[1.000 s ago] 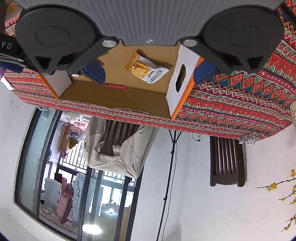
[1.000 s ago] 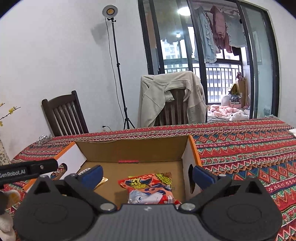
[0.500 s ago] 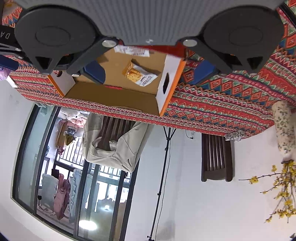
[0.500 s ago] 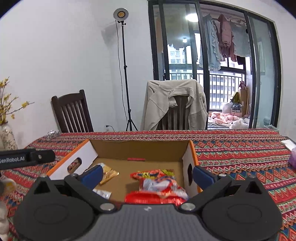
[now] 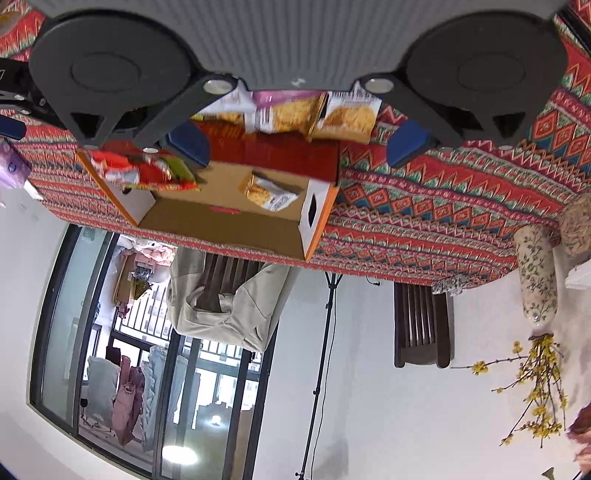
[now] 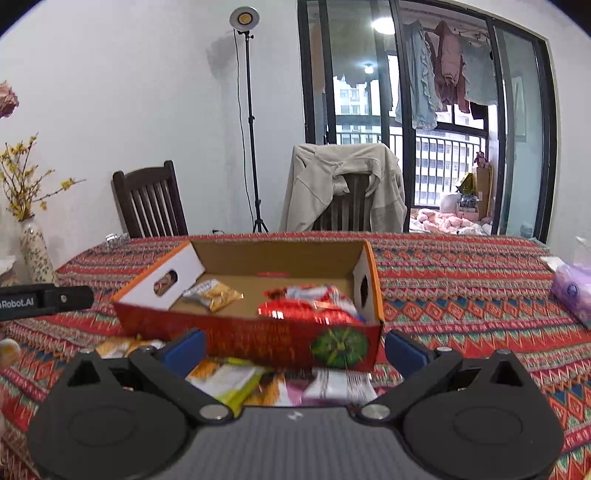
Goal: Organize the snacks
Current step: 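Withdraw both tools from the box toward the remaining snacks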
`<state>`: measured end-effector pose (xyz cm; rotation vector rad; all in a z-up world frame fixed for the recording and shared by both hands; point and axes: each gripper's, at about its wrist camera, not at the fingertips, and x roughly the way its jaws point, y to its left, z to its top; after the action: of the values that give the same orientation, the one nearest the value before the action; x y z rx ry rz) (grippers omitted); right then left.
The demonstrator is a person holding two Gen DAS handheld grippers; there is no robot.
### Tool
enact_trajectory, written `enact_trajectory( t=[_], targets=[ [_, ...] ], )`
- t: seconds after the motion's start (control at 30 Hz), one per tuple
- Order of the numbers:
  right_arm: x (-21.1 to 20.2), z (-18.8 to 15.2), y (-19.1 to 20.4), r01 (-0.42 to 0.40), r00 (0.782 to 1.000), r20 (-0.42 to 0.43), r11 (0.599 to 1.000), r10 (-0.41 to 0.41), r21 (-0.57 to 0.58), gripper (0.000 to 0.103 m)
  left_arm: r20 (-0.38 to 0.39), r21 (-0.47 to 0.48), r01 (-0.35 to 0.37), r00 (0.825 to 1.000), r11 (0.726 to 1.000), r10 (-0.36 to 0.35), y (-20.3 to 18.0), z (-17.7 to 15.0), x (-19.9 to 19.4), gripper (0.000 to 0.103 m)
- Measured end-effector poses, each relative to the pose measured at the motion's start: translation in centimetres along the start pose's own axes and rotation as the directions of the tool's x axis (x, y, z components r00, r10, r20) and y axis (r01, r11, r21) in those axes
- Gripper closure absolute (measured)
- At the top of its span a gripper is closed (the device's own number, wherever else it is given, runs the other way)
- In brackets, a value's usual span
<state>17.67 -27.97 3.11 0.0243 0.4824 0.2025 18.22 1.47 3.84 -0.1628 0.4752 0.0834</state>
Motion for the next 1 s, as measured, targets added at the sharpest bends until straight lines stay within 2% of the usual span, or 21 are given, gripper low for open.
enact_trajectory(
  t=[0.37,0.6,1.0],
  targets=[
    [-2.5,-3.5,-0.4,0.008,0.998,-0.066,1.0,-0.007,0.013,0.0,-0.066,-0.003,0.004,0.998,1.0,-0.004,2.4,-3.7,-2.5,0.0],
    [-2.9,-5.6,-1.2,0.01,0.993,-0.115,0.999,-0.005,0.039,0.0,-0.063,-0.01,0.014,0.998,1.0,-0.014,3.9,-5.3,-3.7,0.0],
    [-3.3,-7.9,-2.5,0.022,0.987,-0.161,0.998,-0.012,0.06,0.0,-0.071,-0.029,-0.028,0.997,0.999,0.026,5.9,-7.0,-4.3,0.0]
  ],
)
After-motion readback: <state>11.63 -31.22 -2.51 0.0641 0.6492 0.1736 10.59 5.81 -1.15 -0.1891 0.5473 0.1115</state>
